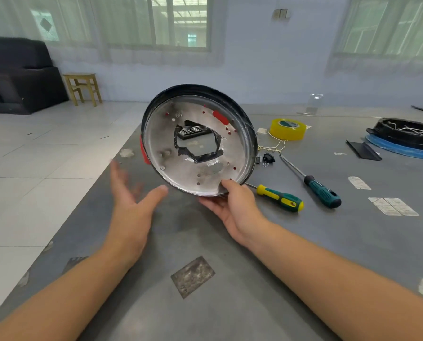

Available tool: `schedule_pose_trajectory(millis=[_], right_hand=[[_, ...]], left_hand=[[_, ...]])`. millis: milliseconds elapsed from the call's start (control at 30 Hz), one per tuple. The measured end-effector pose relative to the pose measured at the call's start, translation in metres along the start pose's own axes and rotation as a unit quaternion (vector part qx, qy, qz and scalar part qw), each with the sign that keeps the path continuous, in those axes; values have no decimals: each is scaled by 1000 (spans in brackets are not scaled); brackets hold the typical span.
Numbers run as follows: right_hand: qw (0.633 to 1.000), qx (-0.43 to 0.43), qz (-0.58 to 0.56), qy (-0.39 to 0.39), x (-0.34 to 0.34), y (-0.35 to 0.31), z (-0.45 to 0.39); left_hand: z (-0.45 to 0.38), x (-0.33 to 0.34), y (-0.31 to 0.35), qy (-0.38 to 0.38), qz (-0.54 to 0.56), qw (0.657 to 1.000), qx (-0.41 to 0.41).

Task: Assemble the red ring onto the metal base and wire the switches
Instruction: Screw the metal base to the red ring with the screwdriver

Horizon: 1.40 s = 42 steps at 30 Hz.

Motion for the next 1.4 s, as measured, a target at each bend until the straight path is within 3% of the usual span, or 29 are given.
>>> schedule_pose_trajectory(millis=[67, 167, 300, 400, 533, 800, 1400], right_hand=[[1000, -27, 6, 5, 8, 7, 1], [997, -69, 18, 2, 18, 15, 3], [996, -60, 42, -42, 19, 13, 0], [994, -22, 98, -30, 6, -2, -8], [980, -14, 192, -44, -5, -10, -13], [986, -19, 156, -50, -6, -8, -14], [976, -88, 188, -68, -12, 3, -20]], left_hand=[[-5, 22, -13, -101, 119, 981, -112], [-19, 52, -19, -169, 166, 960, -148], [-37, 67, -26, -49, 186, 974, -122], [-50, 54, -30, 11, 222, 968, -118], [-57, 37, -29, 9, 226, 967, -118], [-60, 34, -33, -5, 230, 966, -117], [-55, 35, -29, -9, 218, 970, -109]])
Point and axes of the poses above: each hand's wrist, its own z-axis away from the middle knuckle, its own x-axis out of the palm, y = z × x, the point moved 4 cm from there along -z, towards the middle knuckle, and after that the axes turned 9 degrees about -x, right-handed, at the moved point
